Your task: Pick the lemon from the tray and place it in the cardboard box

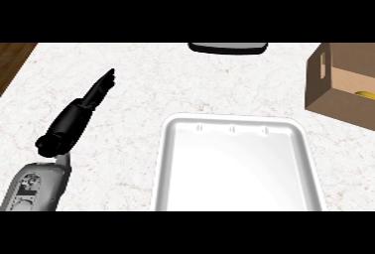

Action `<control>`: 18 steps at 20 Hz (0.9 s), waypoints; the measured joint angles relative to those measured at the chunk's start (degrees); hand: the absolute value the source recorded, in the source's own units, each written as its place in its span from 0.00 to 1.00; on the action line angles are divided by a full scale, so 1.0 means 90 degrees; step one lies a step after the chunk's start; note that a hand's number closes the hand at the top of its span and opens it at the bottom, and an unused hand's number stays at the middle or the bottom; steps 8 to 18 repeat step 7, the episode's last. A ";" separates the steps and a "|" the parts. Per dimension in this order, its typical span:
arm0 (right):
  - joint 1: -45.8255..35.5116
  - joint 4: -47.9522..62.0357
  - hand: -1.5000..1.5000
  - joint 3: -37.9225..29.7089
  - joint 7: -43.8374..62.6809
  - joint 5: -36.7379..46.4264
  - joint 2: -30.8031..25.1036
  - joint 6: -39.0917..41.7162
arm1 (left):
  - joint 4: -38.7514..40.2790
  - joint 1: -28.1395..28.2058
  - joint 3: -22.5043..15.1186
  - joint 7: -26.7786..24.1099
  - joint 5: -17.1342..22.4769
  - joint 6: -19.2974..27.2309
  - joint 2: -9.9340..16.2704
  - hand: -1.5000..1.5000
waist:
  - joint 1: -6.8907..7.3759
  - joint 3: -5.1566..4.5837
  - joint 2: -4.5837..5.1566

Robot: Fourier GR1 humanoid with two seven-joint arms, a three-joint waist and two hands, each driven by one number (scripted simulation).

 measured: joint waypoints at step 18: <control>-0.0498 0.1039 0.00 -0.1180 0.1316 -0.1290 -0.0261 0.0873 | -0.0040 -0.0019 -0.0042 -0.0047 -0.0055 0.0021 -0.0023 0.50 | 0.0046 0.0004 0.0073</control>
